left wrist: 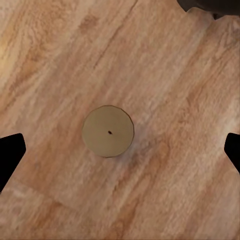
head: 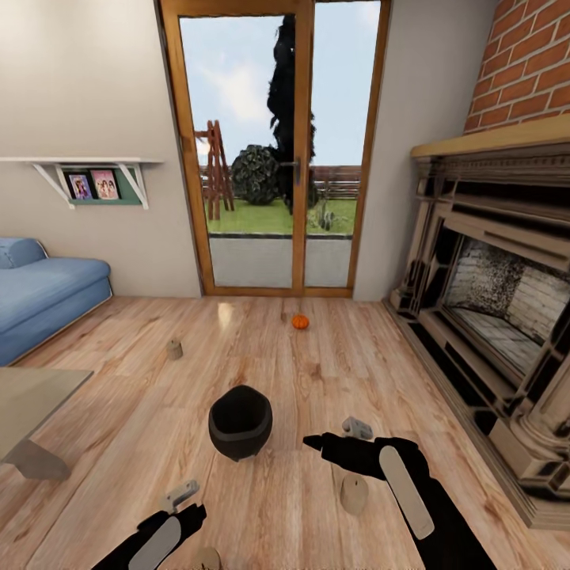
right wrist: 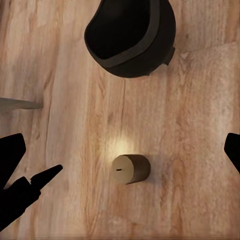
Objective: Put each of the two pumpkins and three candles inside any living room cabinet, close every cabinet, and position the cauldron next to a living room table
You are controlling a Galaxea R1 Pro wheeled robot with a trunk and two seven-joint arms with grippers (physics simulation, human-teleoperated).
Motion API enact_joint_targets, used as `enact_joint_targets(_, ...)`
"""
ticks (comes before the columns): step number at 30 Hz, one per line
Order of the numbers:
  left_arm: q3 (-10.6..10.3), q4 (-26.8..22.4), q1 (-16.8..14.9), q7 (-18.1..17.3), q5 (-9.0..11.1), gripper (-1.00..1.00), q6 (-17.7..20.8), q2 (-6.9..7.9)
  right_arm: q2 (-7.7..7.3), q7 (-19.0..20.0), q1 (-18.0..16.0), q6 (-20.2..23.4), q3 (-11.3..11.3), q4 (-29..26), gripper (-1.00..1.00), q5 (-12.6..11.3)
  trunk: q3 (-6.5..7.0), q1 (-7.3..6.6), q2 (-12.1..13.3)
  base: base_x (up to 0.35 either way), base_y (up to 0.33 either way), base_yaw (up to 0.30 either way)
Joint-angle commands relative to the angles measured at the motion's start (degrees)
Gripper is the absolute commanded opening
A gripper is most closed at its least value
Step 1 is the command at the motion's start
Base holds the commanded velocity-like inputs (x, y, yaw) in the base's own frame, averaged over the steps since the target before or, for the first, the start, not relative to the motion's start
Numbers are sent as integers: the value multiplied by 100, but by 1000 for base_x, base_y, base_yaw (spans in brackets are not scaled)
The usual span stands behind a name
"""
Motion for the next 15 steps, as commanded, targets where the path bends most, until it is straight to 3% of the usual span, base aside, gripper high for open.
enact_joint_targets(1,-43,-14,-5,45,26,100,7,-2,1,-18,-3,24,-1,-12,100,-19,-24,22,-44,0,0,0)
enact_joint_targets(15,-37,221,-5,45,24,100,-66,-36,-8,-34,-3,51,-8,-14,100,-27,-276,329,-606,0,0,0)
